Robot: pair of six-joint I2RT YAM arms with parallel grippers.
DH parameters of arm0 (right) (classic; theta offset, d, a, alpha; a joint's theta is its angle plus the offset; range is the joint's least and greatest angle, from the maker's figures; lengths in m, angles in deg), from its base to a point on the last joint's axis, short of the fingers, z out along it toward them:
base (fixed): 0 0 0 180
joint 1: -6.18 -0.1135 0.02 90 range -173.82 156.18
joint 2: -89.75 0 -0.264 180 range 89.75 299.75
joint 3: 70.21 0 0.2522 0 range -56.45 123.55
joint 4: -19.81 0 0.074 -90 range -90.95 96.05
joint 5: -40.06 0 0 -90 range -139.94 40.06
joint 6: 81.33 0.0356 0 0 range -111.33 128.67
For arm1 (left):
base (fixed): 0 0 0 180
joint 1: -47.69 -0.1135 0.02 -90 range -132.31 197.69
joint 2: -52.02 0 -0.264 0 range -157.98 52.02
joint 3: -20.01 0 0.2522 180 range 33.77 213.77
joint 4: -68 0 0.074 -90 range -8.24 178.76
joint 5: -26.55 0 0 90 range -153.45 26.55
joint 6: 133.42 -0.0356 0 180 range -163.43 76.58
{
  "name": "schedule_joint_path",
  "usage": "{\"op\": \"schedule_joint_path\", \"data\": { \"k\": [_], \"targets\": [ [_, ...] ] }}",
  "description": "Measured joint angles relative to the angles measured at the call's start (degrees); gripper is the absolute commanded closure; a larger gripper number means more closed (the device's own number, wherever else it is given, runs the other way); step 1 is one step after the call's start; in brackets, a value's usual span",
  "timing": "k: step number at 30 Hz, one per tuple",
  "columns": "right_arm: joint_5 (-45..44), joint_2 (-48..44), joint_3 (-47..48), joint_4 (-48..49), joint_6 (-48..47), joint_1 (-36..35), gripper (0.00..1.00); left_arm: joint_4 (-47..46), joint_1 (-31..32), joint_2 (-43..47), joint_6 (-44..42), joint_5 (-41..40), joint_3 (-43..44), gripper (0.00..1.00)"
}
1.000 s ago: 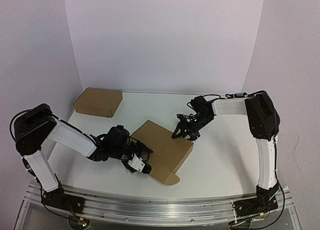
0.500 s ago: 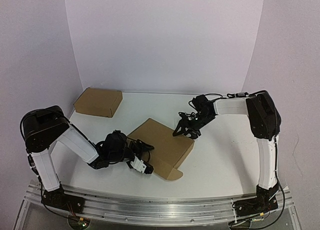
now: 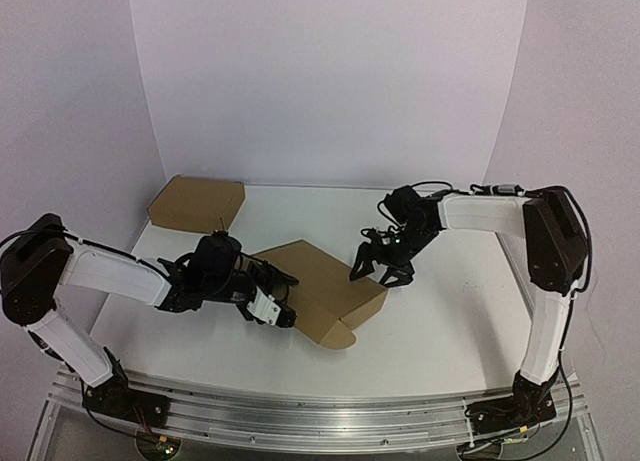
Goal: Fold the paper box
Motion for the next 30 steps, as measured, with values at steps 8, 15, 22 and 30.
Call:
{"op": "schedule_joint_path", "data": {
  "k": [8, 15, 22, 30],
  "targets": [
    [-7.8, -17.0, -1.9, -0.2, -11.3, 0.1, 0.10, 20.4, -4.0, 2.0, 4.5, 4.5, 11.4, 0.66],
    [-7.7, -43.7, -22.8, 11.8, -32.5, -7.1, 0.02, 35.8, -5.8, 1.7, 8.3, 6.9, 21.4, 0.66],
    [-6.8, -50.3, -29.9, 21.0, -39.6, -9.2, 0.02, 62.3, -6.3, -3.0, 9.1, 10.3, 39.1, 0.66],
    [-3.6, -44.7, -31.4, 27.9, -39.4, -13.7, 0.02, 86.5, -6.3, -10.5, 10.5, 13.5, 54.5, 0.66]
  ]
}}
